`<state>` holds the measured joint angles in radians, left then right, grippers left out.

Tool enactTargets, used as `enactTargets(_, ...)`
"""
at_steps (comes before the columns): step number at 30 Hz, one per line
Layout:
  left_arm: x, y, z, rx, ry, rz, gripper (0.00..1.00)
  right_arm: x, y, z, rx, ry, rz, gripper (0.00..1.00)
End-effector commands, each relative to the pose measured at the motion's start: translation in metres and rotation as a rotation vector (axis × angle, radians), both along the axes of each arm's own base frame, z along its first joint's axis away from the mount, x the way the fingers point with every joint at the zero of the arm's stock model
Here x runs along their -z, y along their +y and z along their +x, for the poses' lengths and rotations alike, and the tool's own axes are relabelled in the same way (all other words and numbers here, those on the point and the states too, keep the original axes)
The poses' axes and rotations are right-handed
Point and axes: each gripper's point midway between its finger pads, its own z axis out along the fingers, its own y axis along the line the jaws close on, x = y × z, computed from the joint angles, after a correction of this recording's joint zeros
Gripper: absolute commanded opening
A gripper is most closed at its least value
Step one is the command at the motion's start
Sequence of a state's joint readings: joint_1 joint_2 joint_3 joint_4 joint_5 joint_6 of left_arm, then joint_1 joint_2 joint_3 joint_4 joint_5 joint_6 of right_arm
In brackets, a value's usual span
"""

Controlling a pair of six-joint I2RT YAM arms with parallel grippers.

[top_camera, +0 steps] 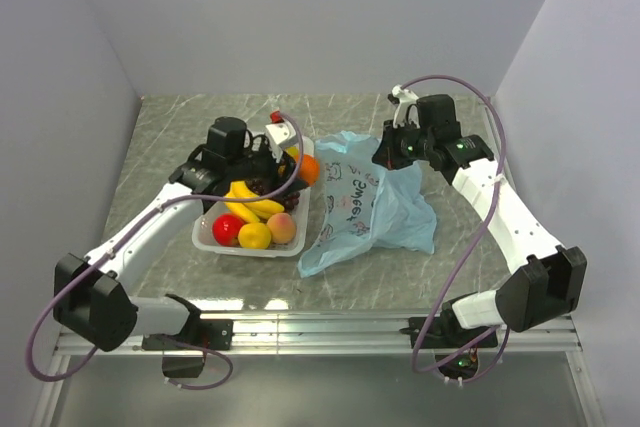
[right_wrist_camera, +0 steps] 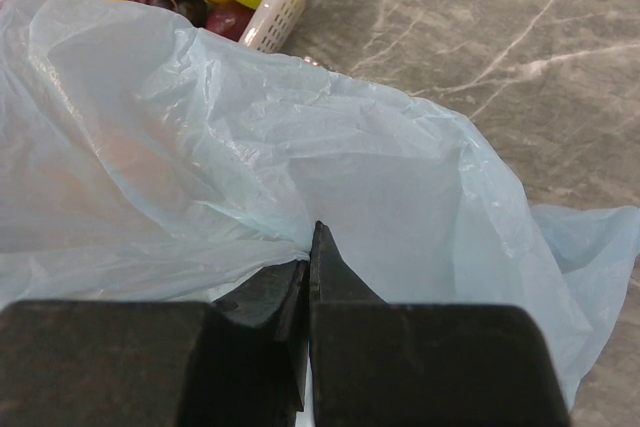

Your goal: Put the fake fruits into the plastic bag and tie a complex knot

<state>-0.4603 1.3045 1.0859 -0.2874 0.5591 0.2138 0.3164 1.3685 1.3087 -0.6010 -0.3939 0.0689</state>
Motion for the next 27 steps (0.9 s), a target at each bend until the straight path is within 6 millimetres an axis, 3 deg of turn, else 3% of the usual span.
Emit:
enactTargets(1, -0.025, -0.039, -0.030, 0.159, 0.010, -0.115, 0.34, -0.022, 0.012, 0.007, -0.033, -0.047, 0.050, 0.00)
enactTargets(3, -0.024, -0.063, -0.041, 0.210, -0.006, -0.112, 0.33, -0.022, 0.017, 0.005, -0.057, -0.035, 0.068, 0.00)
enactTargets(7, 0.002, -0.106, -0.043, 0.253, 0.019, -0.069, 0.35, -0.018, 0.030, -0.008, -0.186, 0.037, 0.151, 0.00)
enactTargets(8, 0.003, -0.113, -0.042, 0.257, 0.018, -0.069, 0.41, -0.018, 0.031, -0.010, -0.205, 0.045, 0.171, 0.00)
enactTargets(9, 0.004, -0.121, -0.043, 0.266, 0.012, -0.071, 0.58, -0.017, 0.032, -0.014, -0.228, 0.064, 0.200, 0.00)
enactTargets(12, 0.000, -0.131, -0.038, 0.249, 0.011, -0.077, 0.83, -0.014, 0.034, -0.017, -0.257, 0.078, 0.226, 0.00)
enactTargets(15, -0.013, -0.120, -0.035, 0.215, -0.023, -0.065, 0.93, -0.009, 0.036, -0.020, -0.274, 0.095, 0.232, 0.00)
enactTargets(18, -0.033, -0.095, -0.046, 0.211, -0.052, -0.069, 0.99, -0.001, 0.035, -0.018, -0.269, 0.110, 0.227, 0.00)
enactTargets(22, -0.049, -0.053, -0.060, 0.148, -0.078, -0.066, 0.99, 0.007, 0.035, -0.018, -0.273, 0.118, 0.223, 0.00)
enactTargets(23, -0.049, -0.044, -0.056, 0.112, -0.065, -0.061, 0.99, 0.008, 0.034, -0.017, -0.266, 0.113, 0.216, 0.00)
enactTargets(27, -0.039, 0.014, 0.003, -0.167, -0.006, -0.040, 0.99, 0.018, 0.029, -0.014, -0.243, 0.112, 0.181, 0.00)
